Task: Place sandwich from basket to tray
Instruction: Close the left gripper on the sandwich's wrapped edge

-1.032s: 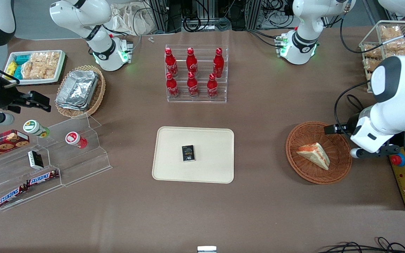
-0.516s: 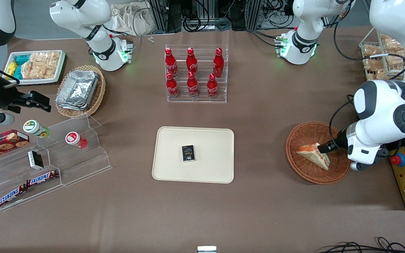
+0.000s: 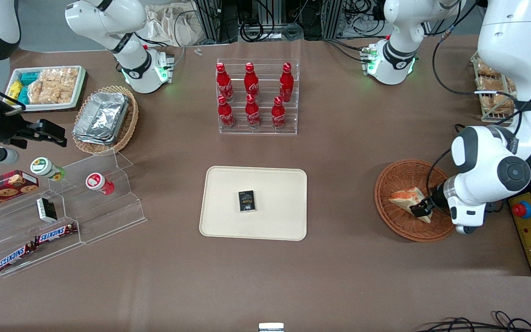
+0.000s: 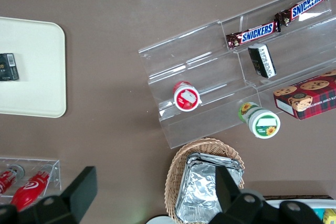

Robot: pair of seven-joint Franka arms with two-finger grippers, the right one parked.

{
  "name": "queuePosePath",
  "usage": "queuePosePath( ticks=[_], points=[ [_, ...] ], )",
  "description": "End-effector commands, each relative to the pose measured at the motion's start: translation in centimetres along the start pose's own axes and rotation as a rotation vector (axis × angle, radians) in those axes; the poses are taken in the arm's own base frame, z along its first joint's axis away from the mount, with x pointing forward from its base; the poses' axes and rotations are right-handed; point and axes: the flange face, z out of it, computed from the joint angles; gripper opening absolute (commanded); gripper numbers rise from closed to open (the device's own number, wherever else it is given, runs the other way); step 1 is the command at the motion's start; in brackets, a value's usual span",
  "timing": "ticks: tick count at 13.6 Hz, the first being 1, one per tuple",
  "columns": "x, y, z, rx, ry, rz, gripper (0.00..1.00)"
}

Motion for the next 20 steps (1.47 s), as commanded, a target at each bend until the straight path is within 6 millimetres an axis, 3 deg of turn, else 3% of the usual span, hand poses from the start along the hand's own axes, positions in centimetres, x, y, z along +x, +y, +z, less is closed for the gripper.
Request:
queuePosePath(
  ticks=[1, 5, 6, 7, 11, 14, 17, 20],
  points=[
    [-0.5, -0.6, 1.5, -0.025, 0.011, -0.04, 0.99],
    [-0.9, -1.1, 3.7, -0.019, 0.005, -0.051, 0.99],
    [-0.9, -1.1, 4.0, -0.016, 0.001, -0.057, 0.92],
    [-0.9, -1.1, 3.9, -0.017, 0.003, -0.07, 0.79],
    [-0.8, -0.9, 2.7, -0.022, 0.014, -0.098, 0.04],
    [-1.3, -0.4, -1.5, -0.012, 0.02, -0.107, 0.0],
    [-1.0, 1.4, -7.9, 0.067, -0.062, -0.1, 0.0],
    [-2.4, 3.5, -13.5, 0.101, -0.12, -0.074, 0.0]
  ],
)
